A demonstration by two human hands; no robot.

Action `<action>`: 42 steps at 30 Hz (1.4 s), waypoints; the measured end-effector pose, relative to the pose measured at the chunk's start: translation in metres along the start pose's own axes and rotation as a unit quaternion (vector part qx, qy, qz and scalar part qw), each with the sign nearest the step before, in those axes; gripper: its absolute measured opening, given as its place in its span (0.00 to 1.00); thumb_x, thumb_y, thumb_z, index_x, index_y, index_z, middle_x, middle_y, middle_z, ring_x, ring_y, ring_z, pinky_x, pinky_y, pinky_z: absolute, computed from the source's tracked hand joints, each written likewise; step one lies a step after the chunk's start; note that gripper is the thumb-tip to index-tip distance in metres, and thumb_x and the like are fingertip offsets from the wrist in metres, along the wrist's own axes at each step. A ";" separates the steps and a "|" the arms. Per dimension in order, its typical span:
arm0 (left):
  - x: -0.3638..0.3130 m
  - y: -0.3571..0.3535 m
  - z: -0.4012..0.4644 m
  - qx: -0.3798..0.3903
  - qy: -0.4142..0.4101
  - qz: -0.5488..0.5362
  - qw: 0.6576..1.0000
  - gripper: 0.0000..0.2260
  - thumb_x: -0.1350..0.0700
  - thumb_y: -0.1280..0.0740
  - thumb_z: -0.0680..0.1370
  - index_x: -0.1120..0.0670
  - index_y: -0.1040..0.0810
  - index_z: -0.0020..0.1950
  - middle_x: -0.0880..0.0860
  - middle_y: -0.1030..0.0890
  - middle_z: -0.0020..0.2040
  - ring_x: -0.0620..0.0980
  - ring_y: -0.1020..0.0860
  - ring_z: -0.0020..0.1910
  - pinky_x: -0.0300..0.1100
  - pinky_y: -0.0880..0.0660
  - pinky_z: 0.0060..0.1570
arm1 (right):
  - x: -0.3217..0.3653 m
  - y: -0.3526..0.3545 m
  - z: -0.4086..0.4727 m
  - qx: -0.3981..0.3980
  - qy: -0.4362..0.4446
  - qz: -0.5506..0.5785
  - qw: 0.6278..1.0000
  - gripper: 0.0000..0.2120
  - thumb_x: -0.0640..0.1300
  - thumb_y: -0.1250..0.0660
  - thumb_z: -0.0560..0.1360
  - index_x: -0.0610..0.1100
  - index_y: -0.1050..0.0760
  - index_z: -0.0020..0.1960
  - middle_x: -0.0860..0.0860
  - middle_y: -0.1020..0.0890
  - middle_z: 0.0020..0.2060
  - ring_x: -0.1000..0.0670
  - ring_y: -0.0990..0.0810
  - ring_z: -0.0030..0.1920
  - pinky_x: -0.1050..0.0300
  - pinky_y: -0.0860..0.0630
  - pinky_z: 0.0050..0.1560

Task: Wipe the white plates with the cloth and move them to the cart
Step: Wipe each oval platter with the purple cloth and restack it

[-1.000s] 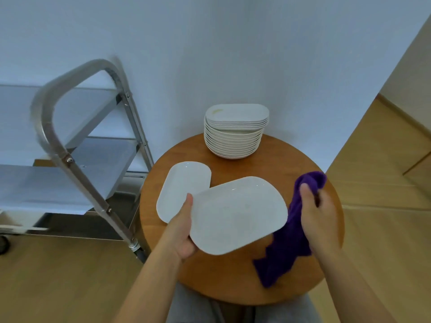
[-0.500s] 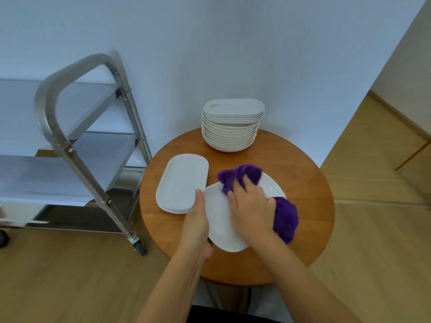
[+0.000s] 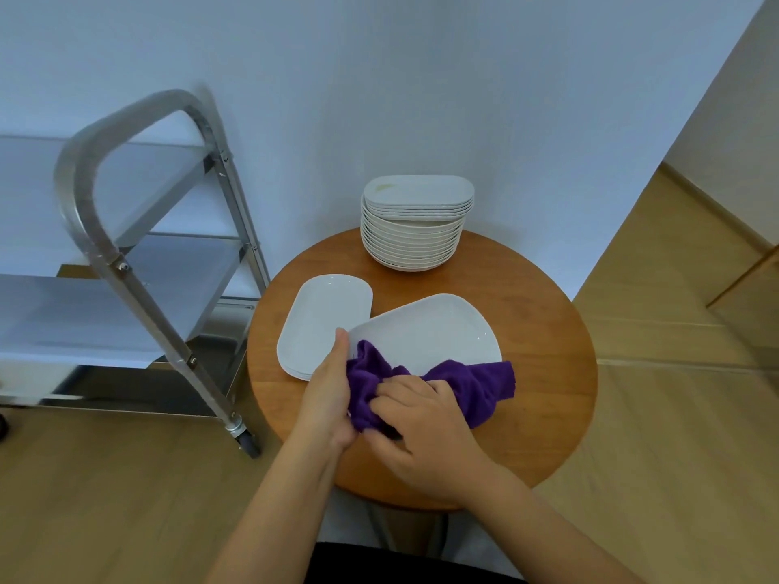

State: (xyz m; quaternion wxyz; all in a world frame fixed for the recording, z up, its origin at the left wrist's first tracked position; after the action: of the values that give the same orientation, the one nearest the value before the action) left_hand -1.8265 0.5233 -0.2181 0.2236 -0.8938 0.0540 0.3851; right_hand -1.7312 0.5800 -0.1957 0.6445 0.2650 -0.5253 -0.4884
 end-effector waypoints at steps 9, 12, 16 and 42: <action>-0.019 -0.008 -0.002 0.096 -0.011 0.099 0.990 0.12 0.42 0.39 0.77 0.48 0.25 0.52 0.54 0.16 0.45 0.55 0.17 0.44 0.48 0.19 0.38 | -0.041 0.018 -0.036 -0.124 0.101 -0.200 0.967 0.08 0.41 0.36 0.72 0.45 0.18 0.44 0.47 0.15 0.48 0.46 0.16 0.45 0.55 0.23 0.39; -0.031 -0.007 -0.002 0.087 -0.014 0.127 0.988 0.12 0.42 0.36 0.75 0.48 0.26 0.53 0.55 0.18 0.51 0.57 0.19 0.49 0.53 0.21 0.49 | -0.053 0.025 -0.038 -0.151 0.102 -0.228 0.956 0.09 0.40 0.39 0.73 0.42 0.19 0.45 0.44 0.16 0.47 0.44 0.17 0.42 0.55 0.23 0.36; -0.033 -0.011 -0.001 0.101 -0.008 0.110 0.989 0.19 0.42 0.35 0.75 0.49 0.28 0.63 0.57 0.19 0.55 0.58 0.20 0.52 0.54 0.22 0.51 | -0.056 0.027 -0.033 -0.151 0.077 -0.257 0.952 0.10 0.40 0.25 0.66 0.41 0.18 0.47 0.43 0.15 0.47 0.44 0.16 0.42 0.55 0.22 0.37; -0.006 -0.010 0.000 0.225 -0.045 -0.134 0.964 0.25 0.67 0.31 0.66 0.57 0.25 0.63 0.60 0.19 0.57 0.60 0.19 0.54 0.55 0.20 0.48 | -0.073 0.039 -0.037 -0.172 -0.430 0.564 0.684 0.22 0.54 0.25 0.63 0.47 0.23 0.54 0.50 0.14 0.41 0.50 0.15 0.40 0.57 0.21 0.35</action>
State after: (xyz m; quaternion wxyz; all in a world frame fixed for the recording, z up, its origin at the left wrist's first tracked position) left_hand -1.8281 0.5322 -0.2101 0.4708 -0.8012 0.0088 0.3692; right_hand -1.6812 0.6543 -0.2044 0.5356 -0.4361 -0.7017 -0.1748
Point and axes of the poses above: each hand's wrist, its own z-axis towards the middle knuckle, its own y-axis out of the back of the hand, x = y × z, the point moved 4 cm from there along z, towards the middle knuckle
